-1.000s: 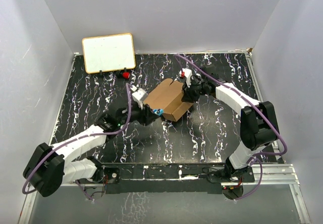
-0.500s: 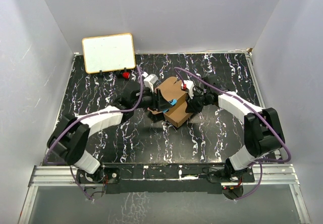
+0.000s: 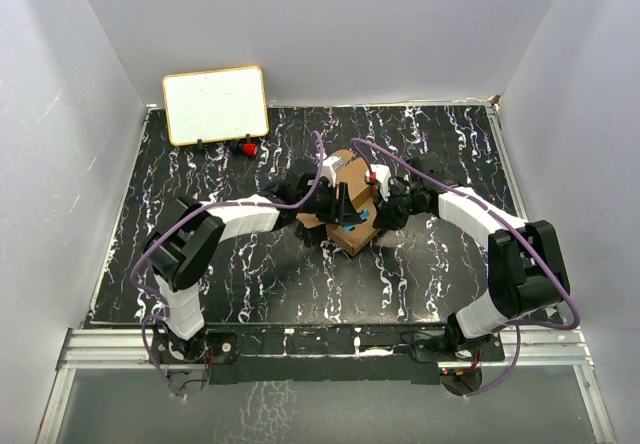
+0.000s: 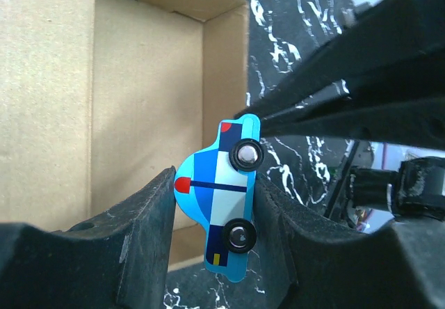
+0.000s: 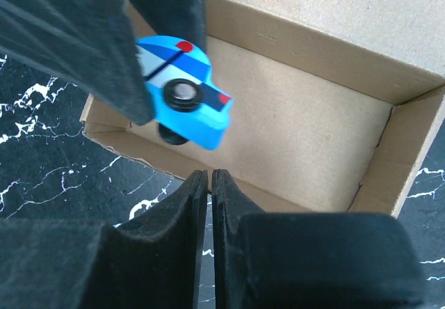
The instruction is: Fold the paper box
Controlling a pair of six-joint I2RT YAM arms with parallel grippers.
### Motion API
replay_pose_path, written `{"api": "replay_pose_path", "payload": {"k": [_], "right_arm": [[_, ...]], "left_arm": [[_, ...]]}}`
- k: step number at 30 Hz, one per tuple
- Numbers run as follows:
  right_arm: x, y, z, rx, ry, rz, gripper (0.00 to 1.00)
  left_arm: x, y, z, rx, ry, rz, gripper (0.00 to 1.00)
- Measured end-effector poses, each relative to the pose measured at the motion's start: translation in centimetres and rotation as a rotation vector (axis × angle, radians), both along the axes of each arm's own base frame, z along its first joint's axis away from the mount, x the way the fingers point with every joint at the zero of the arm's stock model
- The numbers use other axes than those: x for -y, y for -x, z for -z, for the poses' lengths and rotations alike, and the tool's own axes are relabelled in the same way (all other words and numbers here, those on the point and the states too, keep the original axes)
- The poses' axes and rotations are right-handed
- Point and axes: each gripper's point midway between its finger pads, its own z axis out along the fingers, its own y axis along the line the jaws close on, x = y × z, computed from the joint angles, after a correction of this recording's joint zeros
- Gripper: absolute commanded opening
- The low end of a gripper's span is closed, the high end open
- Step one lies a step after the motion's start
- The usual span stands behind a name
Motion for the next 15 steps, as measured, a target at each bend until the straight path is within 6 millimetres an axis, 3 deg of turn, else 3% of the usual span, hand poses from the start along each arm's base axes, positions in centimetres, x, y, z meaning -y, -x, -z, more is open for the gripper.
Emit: {"api": "replay_pose_path", "payload": {"k": [8,15], "right_arm": [[0.3,0.2,0.2,-0.005,-0.005,0.0,0.14],[0.5,0.0,-0.1,0.0,-0.013,0.007,0.14]], "left_arm": [[1.5,-1.1,3.1,-0.03,-0.107,-0.005,0.05],[2.9,-0.8,5.1,-0.029,-0.197,0.014,0.27]]}}
